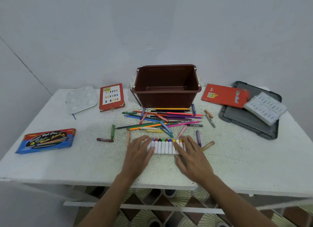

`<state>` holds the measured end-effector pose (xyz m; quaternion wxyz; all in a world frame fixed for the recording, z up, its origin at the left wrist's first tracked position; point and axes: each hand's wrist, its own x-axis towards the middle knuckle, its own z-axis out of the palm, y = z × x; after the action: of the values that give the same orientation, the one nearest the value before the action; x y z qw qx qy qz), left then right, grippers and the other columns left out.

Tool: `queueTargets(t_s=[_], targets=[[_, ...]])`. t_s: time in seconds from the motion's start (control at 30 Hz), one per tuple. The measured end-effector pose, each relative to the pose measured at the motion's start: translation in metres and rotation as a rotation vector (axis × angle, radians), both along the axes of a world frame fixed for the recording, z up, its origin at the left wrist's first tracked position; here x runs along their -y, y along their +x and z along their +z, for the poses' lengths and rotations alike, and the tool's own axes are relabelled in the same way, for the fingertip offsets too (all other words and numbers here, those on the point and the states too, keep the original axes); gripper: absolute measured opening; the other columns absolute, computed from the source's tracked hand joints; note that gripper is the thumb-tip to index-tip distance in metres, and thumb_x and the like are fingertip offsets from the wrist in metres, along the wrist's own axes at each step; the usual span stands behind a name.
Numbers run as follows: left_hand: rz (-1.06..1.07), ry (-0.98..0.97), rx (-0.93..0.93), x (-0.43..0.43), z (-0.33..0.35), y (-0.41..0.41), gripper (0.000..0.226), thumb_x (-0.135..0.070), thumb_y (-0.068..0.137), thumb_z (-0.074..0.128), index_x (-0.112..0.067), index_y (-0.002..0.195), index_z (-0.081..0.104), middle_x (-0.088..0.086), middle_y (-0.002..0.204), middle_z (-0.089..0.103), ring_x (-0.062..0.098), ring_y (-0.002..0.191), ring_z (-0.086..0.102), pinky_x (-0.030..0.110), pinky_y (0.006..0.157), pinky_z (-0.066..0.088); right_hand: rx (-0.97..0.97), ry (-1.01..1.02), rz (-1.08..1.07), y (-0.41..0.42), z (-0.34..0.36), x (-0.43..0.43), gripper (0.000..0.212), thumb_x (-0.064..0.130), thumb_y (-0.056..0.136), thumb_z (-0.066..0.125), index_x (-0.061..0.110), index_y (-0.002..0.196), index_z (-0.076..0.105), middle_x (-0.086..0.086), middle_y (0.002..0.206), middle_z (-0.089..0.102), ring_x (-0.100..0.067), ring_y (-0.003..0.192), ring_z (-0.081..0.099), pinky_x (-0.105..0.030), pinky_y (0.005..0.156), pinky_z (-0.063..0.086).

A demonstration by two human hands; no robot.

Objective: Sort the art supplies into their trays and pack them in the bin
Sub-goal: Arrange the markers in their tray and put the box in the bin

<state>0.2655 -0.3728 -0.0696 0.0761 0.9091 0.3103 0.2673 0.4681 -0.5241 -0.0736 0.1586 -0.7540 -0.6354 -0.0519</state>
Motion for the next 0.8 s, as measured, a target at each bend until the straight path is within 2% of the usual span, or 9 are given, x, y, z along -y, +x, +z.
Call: queueTargets(t_s=[0.07, 0.13, 0.2, 0.23, 0.4, 0.57, 0.8], targets=[[-0.059, 0.007, -0.085, 0.010, -0.003, 0.002, 0.051, -0.044, 0.101, 0.039, -0.012, 0.137, 0.053, 0.006, 0.142, 0.050, 0.017, 0.130, 0.045, 0.037, 0.114, 0.031, 0.041, 0.006, 0.003, -0.001, 0.001, 0.000, 0.055, 0.041, 0.099, 0.042, 0.018, 0.149, 0.038, -0.017, 0.155, 0.036, -0.035, 0.145, 0.030, -0.052, 0.116, 0.031], [-0.076, -0.048, -0.179, 0.022, -0.006, 0.004, 0.061, -0.050, 0.104, 0.026, -0.012, 0.151, 0.036, 0.007, 0.159, 0.029, 0.017, 0.147, 0.022, 0.036, 0.120, 0.020, 0.115, 0.007, 0.045, -0.002, 0.001, -0.001, 0.059, 0.040, 0.101, 0.039, 0.011, 0.151, 0.034, -0.020, 0.158, 0.029, -0.035, 0.148, 0.023, -0.052, 0.117, 0.027], [-0.096, -0.046, -0.262, 0.030, -0.010, 0.005, 0.066, -0.054, 0.105, 0.019, -0.014, 0.157, 0.016, 0.004, 0.165, 0.005, 0.016, 0.152, -0.001, 0.033, 0.122, 0.002, 0.184, -0.012, 0.134, -0.006, 0.000, -0.001, 0.061, 0.040, 0.104, 0.033, 0.005, 0.153, 0.028, -0.022, 0.159, 0.024, -0.034, 0.149, 0.019, -0.050, 0.117, 0.022], [-0.119, -0.021, -0.293, 0.032, -0.012, 0.005, 0.067, -0.054, 0.105, 0.019, -0.013, 0.157, 0.011, 0.004, 0.165, 0.001, 0.016, 0.152, -0.005, 0.034, 0.122, 0.000, 0.198, -0.024, 0.178, -0.009, -0.001, -0.002, 0.062, 0.042, 0.105, 0.030, 0.004, 0.154, 0.026, -0.022, 0.160, 0.021, -0.033, 0.150, 0.017, -0.048, 0.117, 0.020], [-0.154, 0.008, -0.354, 0.033, -0.014, 0.004, 0.065, -0.051, 0.107, 0.019, -0.009, 0.157, 0.014, 0.006, 0.165, 0.009, 0.015, 0.152, 0.000, 0.035, 0.120, 0.006, 0.187, -0.058, 0.238, -0.026, -0.005, -0.001, 0.063, 0.047, 0.106, 0.026, 0.003, 0.151, 0.034, -0.017, 0.159, 0.027, -0.028, 0.149, 0.022, -0.043, 0.115, 0.023], [-0.153, 0.016, -0.370, 0.034, -0.011, 0.004, 0.062, -0.047, 0.107, 0.017, -0.008, 0.154, 0.025, 0.007, 0.162, 0.021, 0.018, 0.151, 0.014, 0.036, 0.118, 0.013, 0.148, -0.094, 0.219, -0.026, -0.004, 0.000, 0.063, 0.050, 0.106, 0.027, 0.007, 0.153, 0.031, -0.013, 0.161, 0.024, -0.024, 0.151, 0.018, -0.041, 0.116, 0.019], [-0.150, 0.035, -0.387, 0.036, -0.007, 0.004, 0.060, -0.044, 0.107, 0.016, -0.007, 0.153, 0.028, 0.008, 0.161, 0.025, 0.020, 0.149, 0.020, 0.037, 0.116, 0.017, 0.140, -0.091, 0.206, -0.029, -0.003, 0.000, 0.062, 0.048, 0.105, 0.028, 0.008, 0.153, 0.030, -0.012, 0.161, 0.022, -0.023, 0.150, 0.018, -0.040, 0.116, 0.020]])
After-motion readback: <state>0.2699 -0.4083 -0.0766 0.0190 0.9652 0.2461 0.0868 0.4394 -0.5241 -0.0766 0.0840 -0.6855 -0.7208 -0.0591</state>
